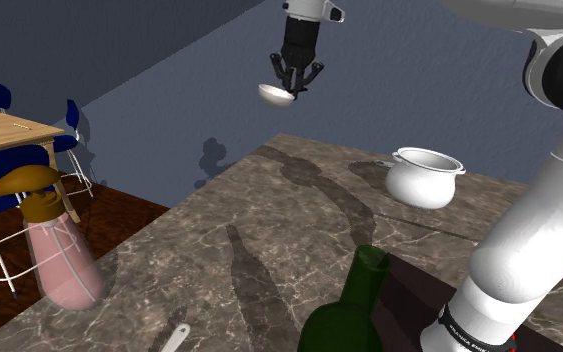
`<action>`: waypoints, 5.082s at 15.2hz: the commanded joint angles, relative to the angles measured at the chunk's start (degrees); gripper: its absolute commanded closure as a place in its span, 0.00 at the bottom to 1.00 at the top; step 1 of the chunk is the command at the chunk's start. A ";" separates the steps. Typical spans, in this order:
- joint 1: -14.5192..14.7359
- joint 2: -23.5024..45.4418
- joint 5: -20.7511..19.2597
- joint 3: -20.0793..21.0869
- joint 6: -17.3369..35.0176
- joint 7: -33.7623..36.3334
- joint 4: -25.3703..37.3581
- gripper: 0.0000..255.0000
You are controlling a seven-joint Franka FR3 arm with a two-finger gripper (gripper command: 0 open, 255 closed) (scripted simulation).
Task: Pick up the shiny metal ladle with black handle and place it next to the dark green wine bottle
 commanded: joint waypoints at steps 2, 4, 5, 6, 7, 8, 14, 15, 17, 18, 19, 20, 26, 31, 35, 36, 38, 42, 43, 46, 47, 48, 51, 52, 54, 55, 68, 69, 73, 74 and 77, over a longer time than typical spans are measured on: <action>0.24 1.29 -0.64 0.33 -2.67 0.30 3.77 1.00; 0.47 2.41 -1.22 0.60 -4.61 0.52 6.68 1.00; 0.61 3.01 -1.55 0.75 -5.61 0.64 8.20 1.00; 0.62 3.08 -1.58 0.76 -5.72 0.66 8.36 1.00; 0.76 1.16 -0.72 0.89 -5.40 1.16 6.30 1.00; 0.93 -0.68 0.11 1.04 -5.16 1.67 4.39 1.00; 2.84 -10.33 4.51 2.21 -4.98 5.23 -4.52 1.00; 3.24 -11.73 5.17 2.48 -5.12 5.91 -5.64 1.00; 4.10 -14.38 6.46 3.08 -5.51 7.36 -7.63 1.00; 4.54 -15.62 7.09 3.43 -5.75 8.13 -8.49 1.00; 5.00 -16.81 7.70 3.79 -6.02 8.93 -9.27 1.00; 5.46 -17.94 8.31 4.18 -6.32 9.76 -9.98 1.00; 8.17 -23.67 11.83 7.12 -8.52 15.34 -12.61 1.00; 9.74 -26.85 13.97 8.84 -8.31 18.31 -15.40 1.00; 10.37 -28.64 14.72 8.59 -5.35 17.90 -20.02 1.00; 10.52 -29.05 14.90 8.56 -4.62 17.82 -21.13 1.00; 10.82 -29.82 15.25 8.54 -3.18 17.66 -23.30 1.00; 11.37 -31.19 15.92 8.62 -0.31 17.41 -27.46 1.00; 11.50 -31.49 16.08 8.67 0.40 17.36 -28.46 1.00; 11.88 -32.34 16.57 8.86 2.53 17.24 -31.38 1.00; 12.01 -32.60 16.73 8.94 3.24 17.20 -32.33 1.00; 12.12 -32.84 16.89 9.03 3.95 17.17 -33.27 1.00; 12.47 -33.50 17.37 9.34 6.07 17.10 -36.00 1.00; 12.58 -33.69 17.53 9.46 6.78 17.08 -36.89 1.00; 12.79 -34.04 17.84 9.72 8.20 17.05 -38.63 1.00; 12.89 -34.20 18.00 9.86 8.92 17.04 -39.49 1.00; 13.93 -35.02 20.03 12.36 18.39 17.19 -49.63 1.00; 13.99 -34.99 20.19 12.61 19.14 17.22 -50.34 1.00; 14.16 -34.71 20.79 13.65 22.19 17.38 -53.08 1.00; 14.19 -34.60 20.94 13.93 22.97 17.43 -53.73 1.00; 14.25 -34.18 21.37 14.81 25.33 17.59 -55.65 1.00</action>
